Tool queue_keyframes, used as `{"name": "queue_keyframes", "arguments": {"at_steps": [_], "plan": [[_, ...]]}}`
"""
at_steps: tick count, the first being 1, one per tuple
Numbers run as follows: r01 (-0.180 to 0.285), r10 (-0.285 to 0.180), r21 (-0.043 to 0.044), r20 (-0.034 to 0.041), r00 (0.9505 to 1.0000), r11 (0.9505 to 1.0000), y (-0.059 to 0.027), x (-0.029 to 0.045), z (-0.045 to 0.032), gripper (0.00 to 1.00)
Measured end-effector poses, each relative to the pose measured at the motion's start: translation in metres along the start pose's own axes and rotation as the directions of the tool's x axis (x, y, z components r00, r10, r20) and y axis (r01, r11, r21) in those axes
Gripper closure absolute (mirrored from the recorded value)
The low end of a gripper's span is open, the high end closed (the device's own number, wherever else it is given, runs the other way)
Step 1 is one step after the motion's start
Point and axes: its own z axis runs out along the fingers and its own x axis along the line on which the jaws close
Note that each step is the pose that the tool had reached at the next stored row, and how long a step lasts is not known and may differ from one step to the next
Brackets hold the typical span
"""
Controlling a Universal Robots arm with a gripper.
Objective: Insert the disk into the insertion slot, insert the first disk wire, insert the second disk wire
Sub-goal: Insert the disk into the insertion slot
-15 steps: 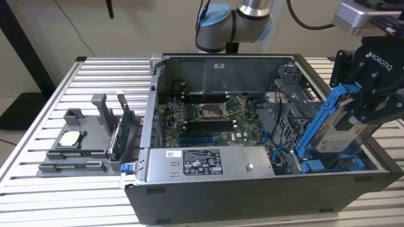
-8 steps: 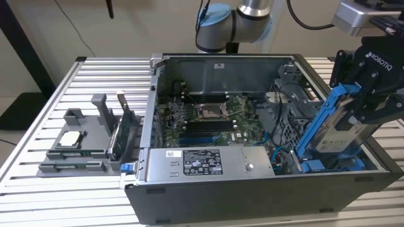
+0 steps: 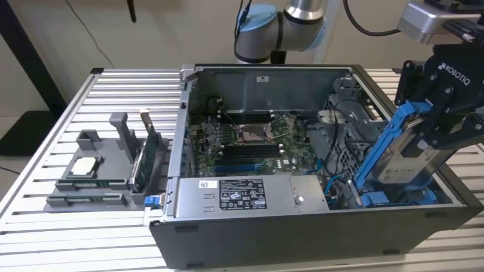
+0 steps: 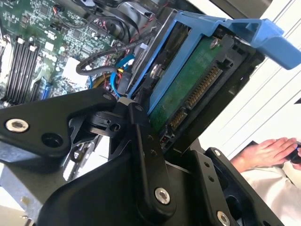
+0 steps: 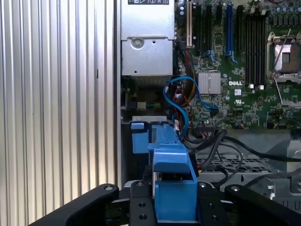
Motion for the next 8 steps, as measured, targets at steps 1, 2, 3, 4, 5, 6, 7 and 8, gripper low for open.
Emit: {"name": "queue_keyframes", "arguments": {"at_steps": [1,2,3,4,5,6,7,8], "plan": [[0.000,0.000,0.0000,0.0000,1.0000,1.0000,0.0003,0.0003,0.0000,0.67],[0.000,0.000,0.0000,0.0000,1.0000,1.0000,0.0008,0.0004,0.0000,0.67],[0.000,0.000,0.0001,0.0001,1.0000,1.0000,0.0011,0.0005,0.0001,0.67],[0.000,0.000,0.0007,0.0000,1.0000,1.0000,0.0018,0.0005,0.0004,0.67],[0.000,0.000,0.0014,0.0001,1.0000,1.0000,0.0029,0.0006,0.0008,0.67],[0.000,0.000,0.0019,0.0002,1.0000,1.0000,0.0033,0.0006,0.0012,0.67],[0.000,0.000,0.0021,0.0000,1.0000,1.0000,0.0032,0.0006,0.0017,0.67],[0.000,0.000,0.0022,-0.0002,1.0000,1.0000,0.0032,0.0006,0.0024,0.67]]}}
